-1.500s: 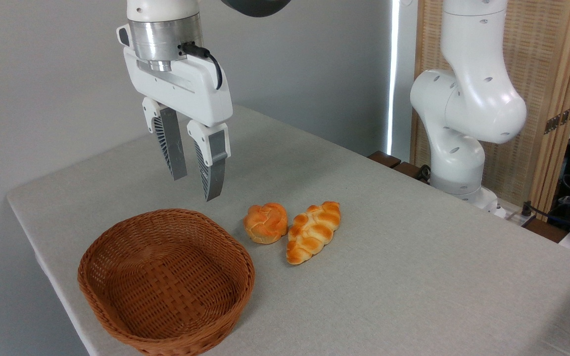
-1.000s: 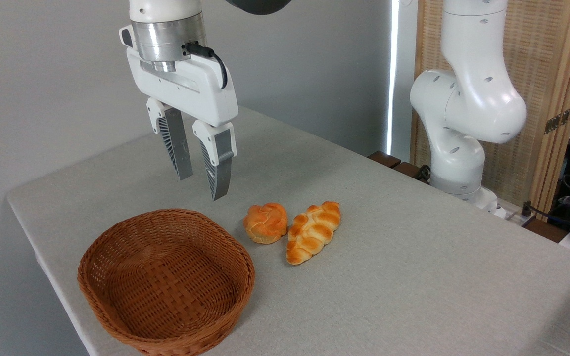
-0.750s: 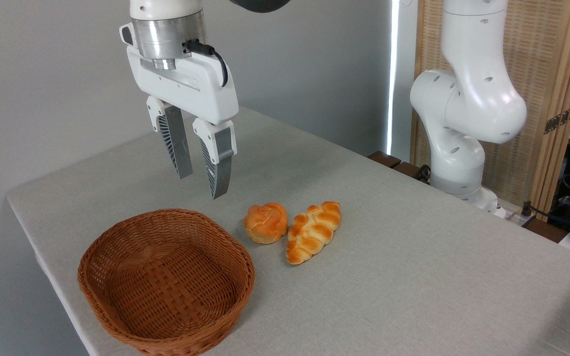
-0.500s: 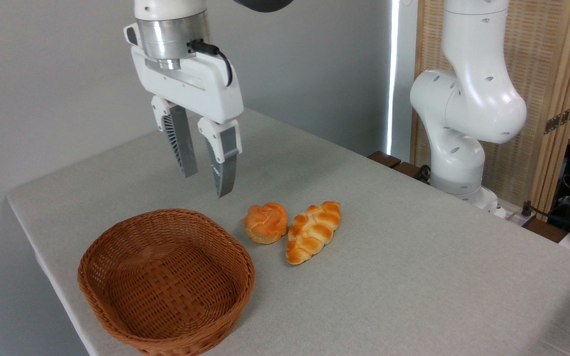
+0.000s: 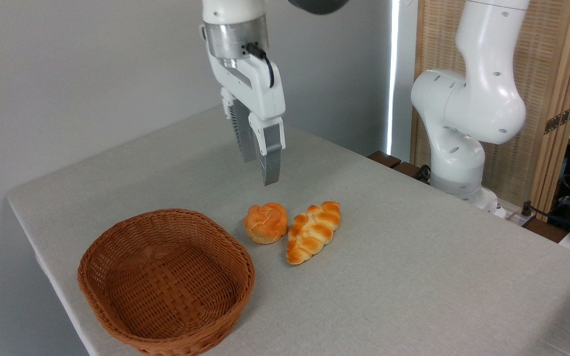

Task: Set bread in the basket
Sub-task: 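Move the gripper over the round orange bun and lower it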

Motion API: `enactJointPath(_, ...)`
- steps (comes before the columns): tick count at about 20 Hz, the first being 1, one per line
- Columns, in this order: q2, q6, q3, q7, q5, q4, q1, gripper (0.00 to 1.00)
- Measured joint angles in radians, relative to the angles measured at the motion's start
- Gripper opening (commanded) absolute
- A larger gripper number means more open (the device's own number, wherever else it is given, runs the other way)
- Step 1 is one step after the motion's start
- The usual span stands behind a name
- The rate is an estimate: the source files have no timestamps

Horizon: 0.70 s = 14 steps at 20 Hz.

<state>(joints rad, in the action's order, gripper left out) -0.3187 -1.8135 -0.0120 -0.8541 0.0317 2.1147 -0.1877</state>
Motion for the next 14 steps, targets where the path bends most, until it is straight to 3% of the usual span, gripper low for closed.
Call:
enactJointPath(6, -0.047, -0.122, -0.004, -0.031, 0.0, 0.201, -0.124, 1.0)
enactJointPath(11, -0.052, -0.15, 0.007, -0.046, -0.006, 0.229, -0.13, 1.0)
enactJointPath(14, -0.053, -0.181, 0.037, -0.057, -0.038, 0.233, -0.13, 1.0)
